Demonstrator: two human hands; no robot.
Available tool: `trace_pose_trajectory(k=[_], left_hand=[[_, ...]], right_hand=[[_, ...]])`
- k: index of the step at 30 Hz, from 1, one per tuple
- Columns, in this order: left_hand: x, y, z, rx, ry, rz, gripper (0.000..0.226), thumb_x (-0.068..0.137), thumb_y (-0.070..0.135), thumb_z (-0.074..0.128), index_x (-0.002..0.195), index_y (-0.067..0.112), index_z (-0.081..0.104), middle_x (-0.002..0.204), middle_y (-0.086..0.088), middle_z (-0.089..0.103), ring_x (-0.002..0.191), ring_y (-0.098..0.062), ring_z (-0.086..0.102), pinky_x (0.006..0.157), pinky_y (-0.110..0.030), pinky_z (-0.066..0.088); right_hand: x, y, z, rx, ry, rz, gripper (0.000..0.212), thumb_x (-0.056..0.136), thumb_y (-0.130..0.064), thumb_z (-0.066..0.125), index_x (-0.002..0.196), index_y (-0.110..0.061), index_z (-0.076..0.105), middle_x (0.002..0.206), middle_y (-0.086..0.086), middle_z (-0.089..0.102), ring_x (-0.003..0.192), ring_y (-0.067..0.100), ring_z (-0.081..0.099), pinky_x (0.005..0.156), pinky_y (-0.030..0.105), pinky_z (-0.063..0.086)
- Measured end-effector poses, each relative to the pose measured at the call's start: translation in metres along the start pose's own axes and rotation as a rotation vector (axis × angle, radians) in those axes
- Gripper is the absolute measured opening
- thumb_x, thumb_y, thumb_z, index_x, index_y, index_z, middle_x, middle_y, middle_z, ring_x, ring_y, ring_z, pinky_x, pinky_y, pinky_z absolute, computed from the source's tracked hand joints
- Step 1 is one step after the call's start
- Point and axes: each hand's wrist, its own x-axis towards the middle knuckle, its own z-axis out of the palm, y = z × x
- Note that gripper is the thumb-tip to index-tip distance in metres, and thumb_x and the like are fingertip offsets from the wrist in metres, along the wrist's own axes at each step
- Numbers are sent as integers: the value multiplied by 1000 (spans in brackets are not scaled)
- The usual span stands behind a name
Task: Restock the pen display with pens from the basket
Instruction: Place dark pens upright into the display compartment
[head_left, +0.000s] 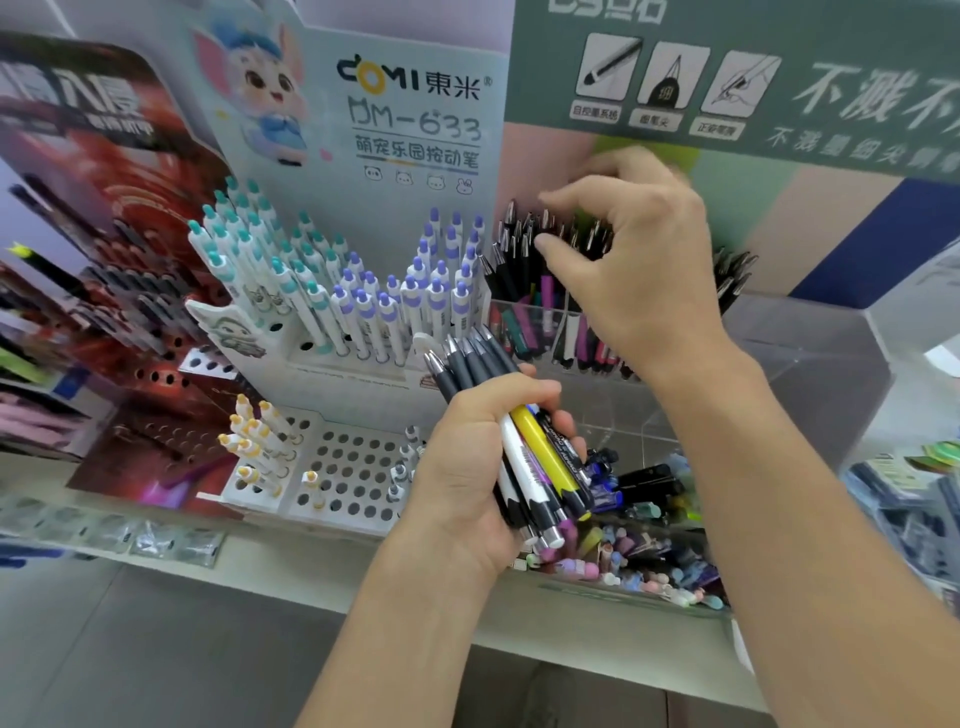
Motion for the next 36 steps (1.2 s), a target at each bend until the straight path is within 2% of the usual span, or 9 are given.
trace_pose_trajectory(k=[8,11,13,16,21,23,27,31,36], left_hand=[[0,6,0,-23,2,-10,17,80,3,63,94,10,56,70,-4,57,54,-15,58,54,-27,53],[0,6,-1,-2,22,-8,11,82,3,64,88,10,58,67,-4,57,55,-15,58,54,-27,53],[1,5,0,38,29,-17,8,83,5,63,79,10,59,63,-4,57,54,-14,57,56,-27,53],[1,4,3,85,23,-23,11,83,5,62,74,10,59,60,-5,57,52,-15,56,59,-30,51],[3,-1,8,125,7,-40,7,83,3,61,79,9,59,59,-6,58,51,-16,57,58,-29,53],[5,-6,11,172,-32,-63,7,82,2,59,87,7,58,60,-7,57,50,-18,56,57,-29,52],[10,-18,18,174,-134,-174,27,69,-3,62,93,8,66,69,-7,60,55,-17,59,53,-28,53],[11,-38,39,330,-246,-372,12,59,0,61,65,3,70,64,-7,59,54,-16,60,53,-26,54],[24,-71,67,375,-242,-414,33,59,7,57,89,-2,64,68,-11,65,55,-19,64,51,-24,55]], right_hand=[[-10,3,8,-98,-41,0,31,79,-42,81,82,-15,66,96,0,66,95,27,58,77,32,43],[-12,-6,6,-113,-20,-60,42,78,-48,80,103,-16,72,113,2,66,110,26,55,89,32,45],[-5,-14,9,-158,-114,-196,46,79,-46,80,117,-22,72,131,3,63,125,29,51,100,45,45],[3,-12,18,-218,-284,-337,27,85,-38,73,109,-26,79,136,-2,64,138,31,47,114,60,32],[-15,4,1,-11,-181,-232,20,94,-25,66,106,-17,80,137,-2,64,140,24,47,115,45,40],[-29,-2,-17,149,-104,-136,23,95,-24,67,114,-15,76,134,3,66,131,17,55,110,33,44],[-62,0,-59,273,-77,416,18,91,-34,73,80,-21,79,68,-13,71,64,-1,62,63,21,48],[-91,26,-82,643,-403,981,25,85,-36,77,81,-11,78,56,0,61,47,9,54,54,24,48],[-106,58,-99,728,-63,1123,25,87,-14,74,82,10,69,58,7,53,44,17,48,47,25,42]])
